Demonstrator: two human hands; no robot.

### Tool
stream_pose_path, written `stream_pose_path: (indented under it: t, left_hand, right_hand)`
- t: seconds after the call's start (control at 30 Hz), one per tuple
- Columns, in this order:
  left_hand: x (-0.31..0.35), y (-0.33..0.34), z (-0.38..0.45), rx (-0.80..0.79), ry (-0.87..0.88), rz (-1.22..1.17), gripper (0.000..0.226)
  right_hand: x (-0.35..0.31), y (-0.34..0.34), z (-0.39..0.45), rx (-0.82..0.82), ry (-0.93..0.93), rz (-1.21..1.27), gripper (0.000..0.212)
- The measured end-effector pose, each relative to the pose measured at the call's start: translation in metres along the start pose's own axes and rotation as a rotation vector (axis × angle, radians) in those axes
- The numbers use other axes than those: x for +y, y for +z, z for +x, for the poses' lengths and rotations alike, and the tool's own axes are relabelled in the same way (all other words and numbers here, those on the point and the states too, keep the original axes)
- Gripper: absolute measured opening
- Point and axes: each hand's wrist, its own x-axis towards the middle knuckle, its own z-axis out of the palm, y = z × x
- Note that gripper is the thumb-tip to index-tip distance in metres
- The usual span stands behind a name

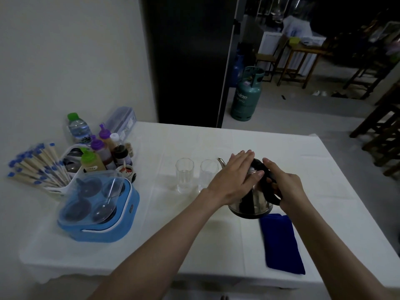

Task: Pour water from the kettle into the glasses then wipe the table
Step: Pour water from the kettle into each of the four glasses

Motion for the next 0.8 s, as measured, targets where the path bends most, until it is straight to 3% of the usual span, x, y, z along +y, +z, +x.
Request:
stream_pose_path:
  t: [0.37, 0.6, 0.8]
  left_hand:
    - [0.028, 0.012, 0.002, -0.023, 0.120, 0.073, 0.068]
    - [0.046, 0.035, 0.017, 0.011, 0.071, 0.002, 0.067]
    - [0.060, 0.058, 0.032, 0.057, -0.077, -0.081, 0.066]
  right_hand:
    - [0.012, -0.028, -0.015, 0.048, -0.020, 0.119, 0.026]
    - [-0.003, -0.059, 0.004, 0.059, -0.057, 0.002, 0.041]
    - [-0.017, -0.081, 0.037, -0.018, -0.088, -0.197, 0.054]
